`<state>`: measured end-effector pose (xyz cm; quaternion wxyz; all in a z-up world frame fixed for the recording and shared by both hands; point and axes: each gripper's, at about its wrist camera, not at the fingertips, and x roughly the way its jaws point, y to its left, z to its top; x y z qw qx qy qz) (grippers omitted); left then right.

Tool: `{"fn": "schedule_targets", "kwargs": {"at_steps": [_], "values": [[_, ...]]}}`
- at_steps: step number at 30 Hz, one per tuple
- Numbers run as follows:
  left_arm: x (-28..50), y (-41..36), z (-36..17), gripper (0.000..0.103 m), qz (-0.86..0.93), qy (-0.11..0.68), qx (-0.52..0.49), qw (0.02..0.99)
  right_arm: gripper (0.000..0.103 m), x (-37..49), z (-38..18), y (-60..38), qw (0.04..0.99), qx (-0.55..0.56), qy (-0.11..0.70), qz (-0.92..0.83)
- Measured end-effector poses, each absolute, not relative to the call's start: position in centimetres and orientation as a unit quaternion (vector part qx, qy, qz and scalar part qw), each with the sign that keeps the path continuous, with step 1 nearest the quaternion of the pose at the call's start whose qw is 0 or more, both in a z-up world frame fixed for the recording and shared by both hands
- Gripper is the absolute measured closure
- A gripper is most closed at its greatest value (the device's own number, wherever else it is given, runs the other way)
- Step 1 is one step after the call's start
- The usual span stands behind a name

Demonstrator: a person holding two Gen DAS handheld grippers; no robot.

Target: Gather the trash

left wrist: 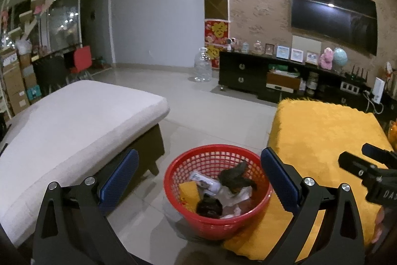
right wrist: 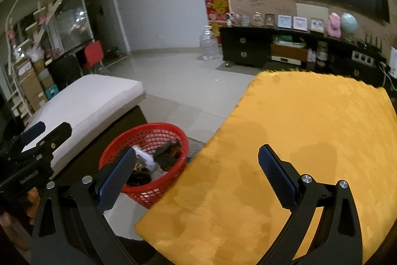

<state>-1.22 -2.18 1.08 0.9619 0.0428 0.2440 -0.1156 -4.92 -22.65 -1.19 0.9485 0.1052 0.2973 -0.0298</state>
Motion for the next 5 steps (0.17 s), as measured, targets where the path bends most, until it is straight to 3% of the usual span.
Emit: {"fn": "schedule_targets", "kwargs": {"at_steps": [5], "values": [[-1.3,-3.0,0.9,0.008,-0.117,0.247,0.048,0.961,0.007,-6.6,-1.4,-25.5,0.946,0.117,0.295,-0.063]]}}
